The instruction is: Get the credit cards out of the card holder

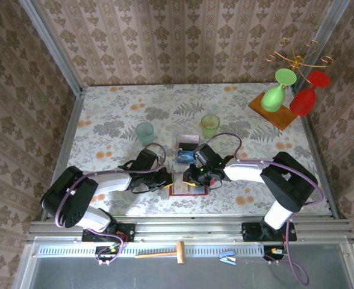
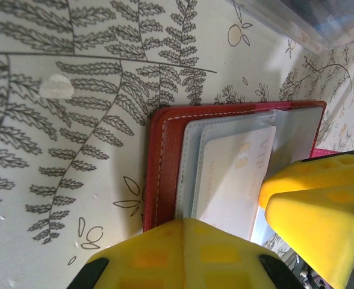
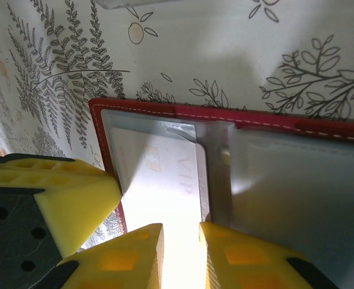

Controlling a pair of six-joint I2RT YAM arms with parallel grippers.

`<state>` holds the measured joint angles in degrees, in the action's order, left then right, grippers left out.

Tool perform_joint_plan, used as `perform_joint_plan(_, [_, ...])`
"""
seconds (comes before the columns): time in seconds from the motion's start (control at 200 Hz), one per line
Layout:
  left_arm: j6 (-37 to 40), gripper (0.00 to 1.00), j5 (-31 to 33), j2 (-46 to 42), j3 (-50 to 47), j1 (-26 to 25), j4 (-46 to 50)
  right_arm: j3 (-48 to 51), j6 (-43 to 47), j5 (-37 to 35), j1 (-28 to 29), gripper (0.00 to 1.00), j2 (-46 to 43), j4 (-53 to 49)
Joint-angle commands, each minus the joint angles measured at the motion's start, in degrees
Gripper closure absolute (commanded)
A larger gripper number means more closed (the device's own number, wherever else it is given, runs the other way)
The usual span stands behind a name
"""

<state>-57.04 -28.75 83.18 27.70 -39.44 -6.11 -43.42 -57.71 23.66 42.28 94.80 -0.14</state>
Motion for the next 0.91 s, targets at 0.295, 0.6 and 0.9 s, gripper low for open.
perform_joint_plan(0.295, [-0.7, 0.92, -0.9, 1.3, -1.2, -0.1, 0.4, -2.6, 1.6, -2.8, 0.7, 0.76, 0.9, -6.8])
perform_joint_plan(0.6, [-0.8, 0.92, -1.2, 2.6, -1.3, -0.2, 0.2, -3.7, 3.5, -5.4, 0.7, 0.75, 0.6, -10.7])
perform_joint_plan(0.9, [-0.6, 0.92, -1.2, 2.3, -1.0, -0.3, 0.8, -4.1, 4.2, -6.4, 0.7, 0.75, -0.6, -11.8])
